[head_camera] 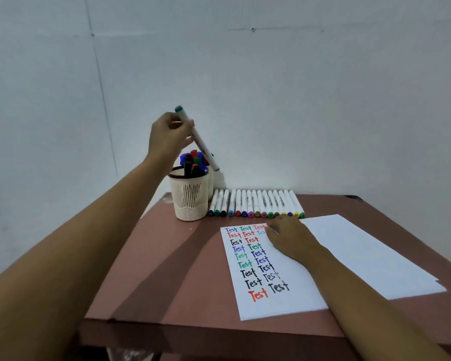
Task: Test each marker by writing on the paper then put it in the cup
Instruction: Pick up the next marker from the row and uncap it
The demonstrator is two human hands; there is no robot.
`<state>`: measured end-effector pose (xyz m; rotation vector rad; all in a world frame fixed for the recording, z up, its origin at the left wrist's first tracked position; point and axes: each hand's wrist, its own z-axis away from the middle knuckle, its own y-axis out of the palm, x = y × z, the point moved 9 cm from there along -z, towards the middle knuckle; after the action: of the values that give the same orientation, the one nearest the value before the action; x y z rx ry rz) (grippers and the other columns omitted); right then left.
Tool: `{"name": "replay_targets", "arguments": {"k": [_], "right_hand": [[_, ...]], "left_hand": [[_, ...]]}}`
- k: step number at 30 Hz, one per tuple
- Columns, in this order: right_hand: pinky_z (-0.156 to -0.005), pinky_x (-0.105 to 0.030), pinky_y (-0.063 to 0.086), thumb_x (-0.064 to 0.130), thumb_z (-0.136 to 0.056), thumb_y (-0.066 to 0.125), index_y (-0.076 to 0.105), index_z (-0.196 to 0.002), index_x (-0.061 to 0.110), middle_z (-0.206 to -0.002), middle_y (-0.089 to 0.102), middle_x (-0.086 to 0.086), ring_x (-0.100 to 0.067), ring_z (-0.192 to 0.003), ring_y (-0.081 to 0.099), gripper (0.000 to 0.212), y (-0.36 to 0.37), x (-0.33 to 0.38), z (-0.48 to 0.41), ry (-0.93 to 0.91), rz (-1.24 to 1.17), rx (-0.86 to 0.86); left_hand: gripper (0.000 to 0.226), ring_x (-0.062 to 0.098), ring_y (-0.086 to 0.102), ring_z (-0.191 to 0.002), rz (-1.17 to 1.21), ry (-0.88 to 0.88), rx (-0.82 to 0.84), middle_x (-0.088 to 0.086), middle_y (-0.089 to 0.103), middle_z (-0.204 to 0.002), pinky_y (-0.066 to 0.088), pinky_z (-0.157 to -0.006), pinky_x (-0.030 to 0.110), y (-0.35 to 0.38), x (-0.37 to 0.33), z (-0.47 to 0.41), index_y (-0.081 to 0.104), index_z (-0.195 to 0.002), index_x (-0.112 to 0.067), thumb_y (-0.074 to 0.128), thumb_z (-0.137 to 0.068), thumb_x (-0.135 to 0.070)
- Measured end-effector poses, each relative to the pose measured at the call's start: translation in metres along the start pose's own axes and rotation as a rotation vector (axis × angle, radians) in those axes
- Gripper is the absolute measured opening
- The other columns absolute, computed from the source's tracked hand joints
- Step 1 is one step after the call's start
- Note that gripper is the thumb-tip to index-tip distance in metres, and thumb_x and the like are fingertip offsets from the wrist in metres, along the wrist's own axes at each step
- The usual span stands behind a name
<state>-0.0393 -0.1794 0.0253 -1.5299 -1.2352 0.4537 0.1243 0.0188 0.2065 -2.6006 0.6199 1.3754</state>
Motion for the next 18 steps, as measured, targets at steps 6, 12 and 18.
{"name": "replay_targets", "arguments": {"k": [6, 12, 18], "right_hand": [[-0.088, -0.036, 0.048, 0.029, -0.097, 0.045, 0.067, -0.111, 0.007, -0.11, 0.064, -0.009, -0.023, -0.101, 0.058, 0.034, -0.001, 0.001, 0.001, -0.001, 0.004, -0.006], [-0.088, -0.037, 0.048, 0.03, -0.097, 0.044, 0.066, -0.11, 0.008, -0.109, 0.063, -0.009, -0.023, -0.101, 0.058, 0.034, -0.002, 0.001, 0.001, 0.013, 0.014, -0.008], [-0.088, -0.038, 0.048, 0.029, -0.097, 0.044, 0.066, -0.109, 0.007, -0.109, 0.063, -0.009, -0.023, -0.101, 0.057, 0.034, -0.002, 0.002, 0.001, 0.009, 0.019, -0.015]], "left_hand": [[0.017, 0.022, 0.063, -0.094, -0.156, 0.07, -0.092, 0.011, 0.061, -0.1, 0.055, -0.081, 0.03, -0.041, -0.013, -0.033, 0.054, -0.102, -0.005, 0.059, -0.088, -0.012], [0.037, 0.023, 0.06, -0.08, -0.49, 0.021, 0.028, 0.011, 0.061, -0.099, 0.054, -0.07, 0.032, -0.04, 0.028, -0.019, 0.043, -0.124, -0.013, 0.057, -0.09, -0.014], [0.029, 0.018, 0.054, -0.092, -0.726, -0.004, 0.119, 0.012, 0.062, -0.115, 0.039, -0.069, 0.022, -0.029, 0.057, -0.004, 0.056, -0.122, -0.016, 0.044, -0.095, -0.018]]}}
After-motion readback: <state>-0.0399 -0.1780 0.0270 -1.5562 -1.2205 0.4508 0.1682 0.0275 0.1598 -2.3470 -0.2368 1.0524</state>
